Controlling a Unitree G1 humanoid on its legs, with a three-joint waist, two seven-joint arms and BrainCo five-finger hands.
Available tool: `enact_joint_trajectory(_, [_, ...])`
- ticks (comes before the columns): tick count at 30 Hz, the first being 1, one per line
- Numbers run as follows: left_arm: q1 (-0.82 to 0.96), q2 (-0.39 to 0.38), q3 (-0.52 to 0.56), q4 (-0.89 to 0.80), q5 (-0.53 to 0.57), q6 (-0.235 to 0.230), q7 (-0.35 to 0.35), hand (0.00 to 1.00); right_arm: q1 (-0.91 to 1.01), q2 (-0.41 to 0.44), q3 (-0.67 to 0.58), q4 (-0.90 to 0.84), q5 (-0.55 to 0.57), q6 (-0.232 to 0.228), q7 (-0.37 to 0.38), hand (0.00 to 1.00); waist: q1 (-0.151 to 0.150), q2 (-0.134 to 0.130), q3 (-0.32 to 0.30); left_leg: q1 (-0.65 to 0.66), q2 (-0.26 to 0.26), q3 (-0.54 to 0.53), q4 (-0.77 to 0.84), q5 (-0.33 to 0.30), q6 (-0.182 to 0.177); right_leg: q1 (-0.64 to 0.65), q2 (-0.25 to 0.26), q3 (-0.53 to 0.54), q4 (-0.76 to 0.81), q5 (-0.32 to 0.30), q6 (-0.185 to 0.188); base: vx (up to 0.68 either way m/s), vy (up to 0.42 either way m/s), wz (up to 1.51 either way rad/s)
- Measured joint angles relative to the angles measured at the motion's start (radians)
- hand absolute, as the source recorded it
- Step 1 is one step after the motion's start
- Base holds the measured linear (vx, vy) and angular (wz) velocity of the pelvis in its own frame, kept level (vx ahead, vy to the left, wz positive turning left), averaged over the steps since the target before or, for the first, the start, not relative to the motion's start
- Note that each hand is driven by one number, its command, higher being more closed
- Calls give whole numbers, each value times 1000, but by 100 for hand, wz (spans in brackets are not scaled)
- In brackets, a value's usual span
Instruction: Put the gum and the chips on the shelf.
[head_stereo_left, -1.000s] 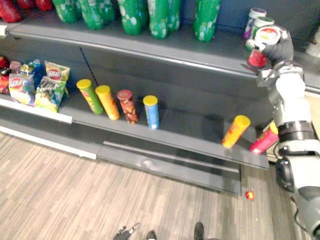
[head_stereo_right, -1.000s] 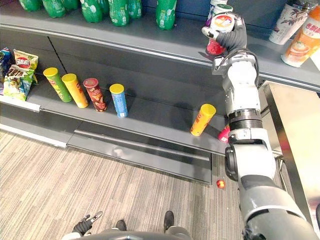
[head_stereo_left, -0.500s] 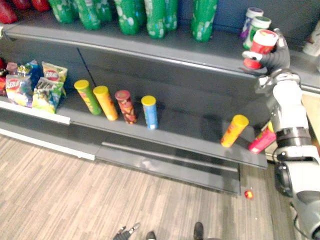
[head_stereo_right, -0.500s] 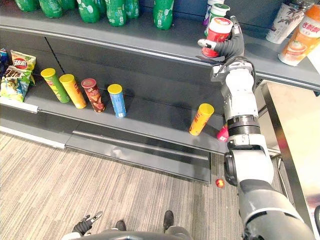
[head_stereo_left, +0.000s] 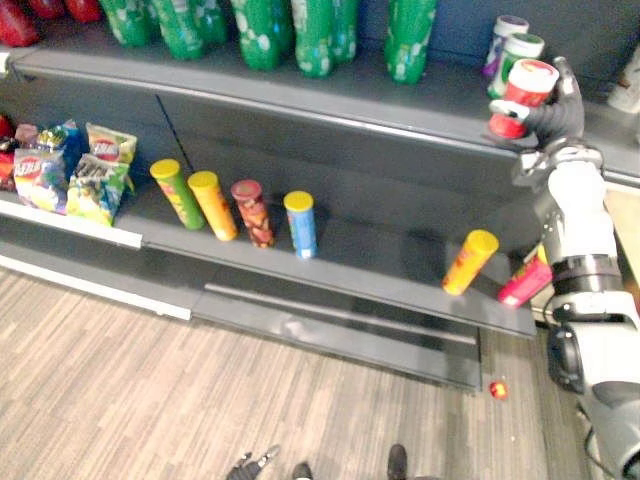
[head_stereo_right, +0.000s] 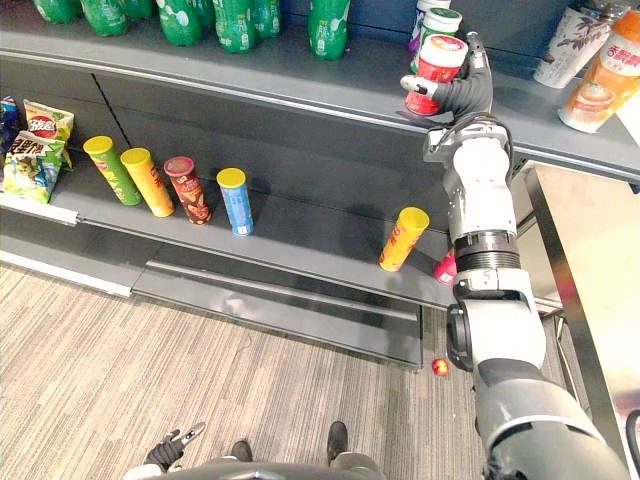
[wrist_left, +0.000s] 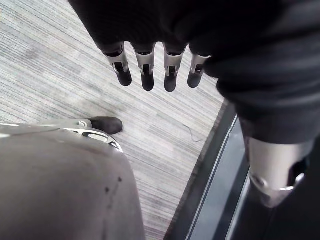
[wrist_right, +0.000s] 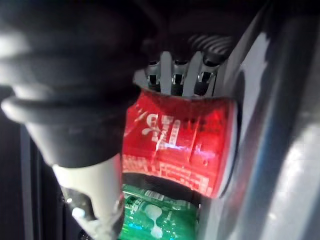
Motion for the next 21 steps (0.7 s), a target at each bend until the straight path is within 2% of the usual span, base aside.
enact_joint_trajectory(7, [-1,0,11,1,0,0,9,0,-13,-3,-47,26,0,5,-60,0,-1,-4,-1,0,2,-5,3,2,2,2,1,-4,0,0,0,0,0,1])
enact_joint_trajectory(13, [-4,0,20,1,0,0,16,0,-116,-38,-73,28,5,1,-95,0,-3,-5,-1,0,5,-8,3,3,1,2,4,-5,0,1,0,0,0,0])
enact_joint_trajectory(21, [-11,0,21,2,4,0,18,0,-140,-47,-70,-108,44,-12,-97,0,-3,-9,-3,0,5,-19,3,5,1,6,4,-10,0,1,0,0,0,1])
